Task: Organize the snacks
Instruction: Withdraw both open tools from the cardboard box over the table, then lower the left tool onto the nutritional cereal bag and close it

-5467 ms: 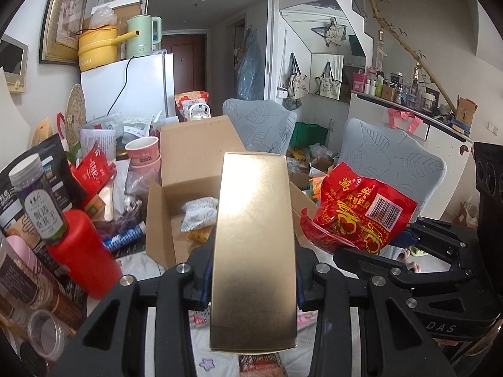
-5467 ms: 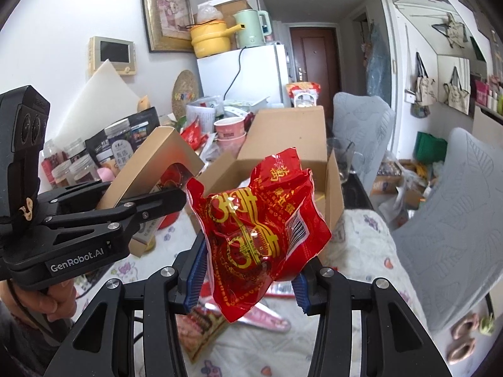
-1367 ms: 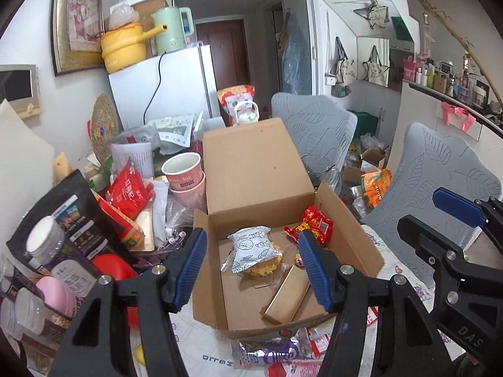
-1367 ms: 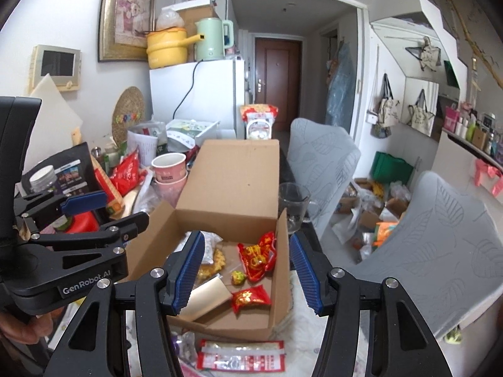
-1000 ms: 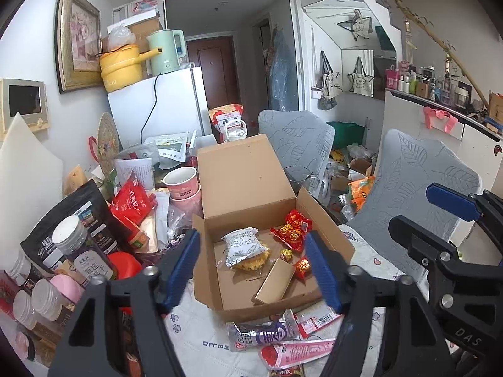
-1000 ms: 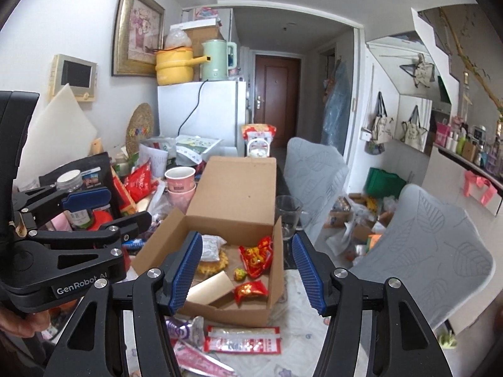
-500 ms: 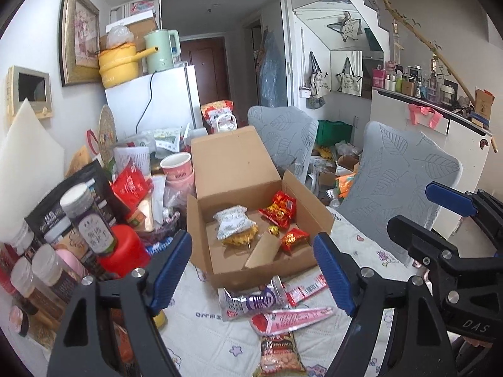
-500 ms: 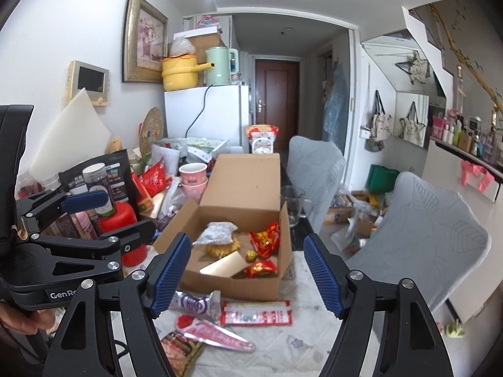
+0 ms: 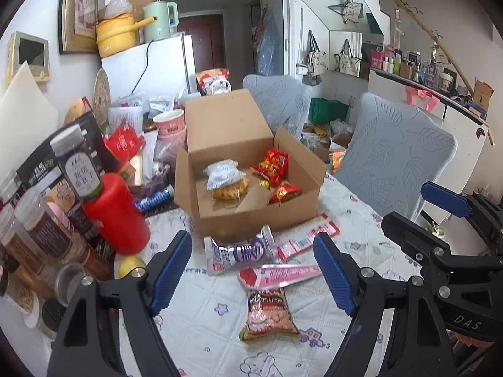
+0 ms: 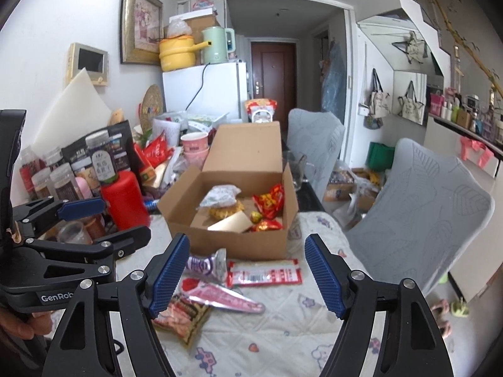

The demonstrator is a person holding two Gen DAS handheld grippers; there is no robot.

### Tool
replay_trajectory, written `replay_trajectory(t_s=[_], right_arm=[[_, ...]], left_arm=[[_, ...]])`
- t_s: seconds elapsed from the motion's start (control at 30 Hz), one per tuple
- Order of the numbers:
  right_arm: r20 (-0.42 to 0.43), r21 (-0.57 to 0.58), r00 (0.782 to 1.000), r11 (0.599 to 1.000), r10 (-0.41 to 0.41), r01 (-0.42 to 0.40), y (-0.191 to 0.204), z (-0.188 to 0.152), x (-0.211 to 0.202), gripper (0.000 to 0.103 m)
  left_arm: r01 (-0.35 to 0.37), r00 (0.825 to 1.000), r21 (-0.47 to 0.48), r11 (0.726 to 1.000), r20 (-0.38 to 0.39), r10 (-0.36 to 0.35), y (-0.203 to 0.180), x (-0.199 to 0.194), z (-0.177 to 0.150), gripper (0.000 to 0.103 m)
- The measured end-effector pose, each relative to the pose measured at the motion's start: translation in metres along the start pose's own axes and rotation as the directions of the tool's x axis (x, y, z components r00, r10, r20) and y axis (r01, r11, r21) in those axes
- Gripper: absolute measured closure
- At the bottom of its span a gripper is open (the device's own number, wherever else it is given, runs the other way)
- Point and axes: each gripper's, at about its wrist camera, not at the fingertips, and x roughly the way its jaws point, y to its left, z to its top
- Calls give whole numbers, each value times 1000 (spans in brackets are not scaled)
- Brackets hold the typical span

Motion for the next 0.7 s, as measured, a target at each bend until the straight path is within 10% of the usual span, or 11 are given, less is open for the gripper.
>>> replay_trajectory(t_s=[0.7], right_arm=[[-165,90,982,993,87,-73,-4,-84,34,27]], left_arm=[[30,982,-27,999,-188,-35,-6,51,-78,23]])
